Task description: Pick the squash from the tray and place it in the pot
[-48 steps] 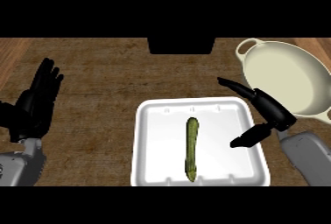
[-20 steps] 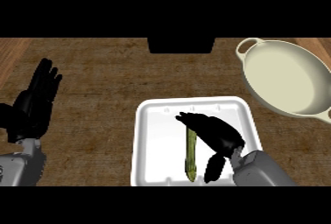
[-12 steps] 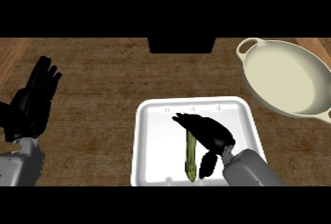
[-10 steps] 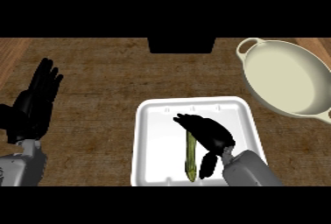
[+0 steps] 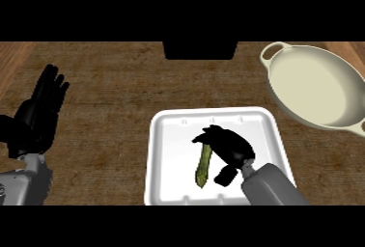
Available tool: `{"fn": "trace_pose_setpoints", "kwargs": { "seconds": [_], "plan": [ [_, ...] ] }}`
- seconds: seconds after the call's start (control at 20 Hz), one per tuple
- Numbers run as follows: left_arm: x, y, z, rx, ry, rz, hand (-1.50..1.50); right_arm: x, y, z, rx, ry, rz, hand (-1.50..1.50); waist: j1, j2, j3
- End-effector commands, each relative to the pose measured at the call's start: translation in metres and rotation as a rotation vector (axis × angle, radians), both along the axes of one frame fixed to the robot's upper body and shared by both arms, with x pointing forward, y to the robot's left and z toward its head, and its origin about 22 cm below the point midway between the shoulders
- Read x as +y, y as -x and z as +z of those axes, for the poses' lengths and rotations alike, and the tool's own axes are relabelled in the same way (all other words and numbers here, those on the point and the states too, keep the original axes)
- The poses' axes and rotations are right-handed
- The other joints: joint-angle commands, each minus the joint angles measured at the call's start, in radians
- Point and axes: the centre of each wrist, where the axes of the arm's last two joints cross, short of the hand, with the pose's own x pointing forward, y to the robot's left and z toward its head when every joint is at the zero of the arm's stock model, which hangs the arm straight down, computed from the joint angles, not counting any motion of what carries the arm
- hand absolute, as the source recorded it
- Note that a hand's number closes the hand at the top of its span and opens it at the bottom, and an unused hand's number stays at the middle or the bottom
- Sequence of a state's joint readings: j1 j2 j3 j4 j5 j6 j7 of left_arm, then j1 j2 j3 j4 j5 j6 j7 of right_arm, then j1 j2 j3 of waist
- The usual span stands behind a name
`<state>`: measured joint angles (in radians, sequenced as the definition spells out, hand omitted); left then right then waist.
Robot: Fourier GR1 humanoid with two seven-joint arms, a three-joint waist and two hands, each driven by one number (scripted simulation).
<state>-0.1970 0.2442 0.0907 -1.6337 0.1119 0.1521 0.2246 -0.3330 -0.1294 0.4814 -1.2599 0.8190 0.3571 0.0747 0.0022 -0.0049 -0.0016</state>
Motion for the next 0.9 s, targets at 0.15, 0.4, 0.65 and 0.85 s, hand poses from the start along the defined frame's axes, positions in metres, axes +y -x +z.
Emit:
{"fn": "trace_pose_setpoints", "kwargs": {
  "seconds": [0.15, 0.4, 0.65, 0.85],
  "plan": [
    [-0.002, -0.007, -0.002, -0.004, 0.007, -0.014, 0.00, -0.007, -0.009, -0.017, -0.030, 0.004, 0.106, 1.50, 0.001, 0.006, 0.002],
    [-0.004, -0.005, -0.005, -0.008, 0.004, -0.013, 0.00, 0.000, -0.005, -0.017, -0.052, -0.004, 0.112, 1.50, -0.001, 0.005, 0.002],
    [-0.008, 0.001, -0.005, -0.005, -0.004, 0.009, 0.00, -0.037, 0.036, -0.027, -0.048, -0.002, 0.224, 1.50, -0.009, 0.002, 0.002],
    [0.020, 0.002, 0.000, 0.018, -0.003, 0.060, 0.00, -0.094, 0.097, -0.022, -0.019, -0.002, 0.426, 1.50, -0.055, -0.009, 0.000]
  ]
}}
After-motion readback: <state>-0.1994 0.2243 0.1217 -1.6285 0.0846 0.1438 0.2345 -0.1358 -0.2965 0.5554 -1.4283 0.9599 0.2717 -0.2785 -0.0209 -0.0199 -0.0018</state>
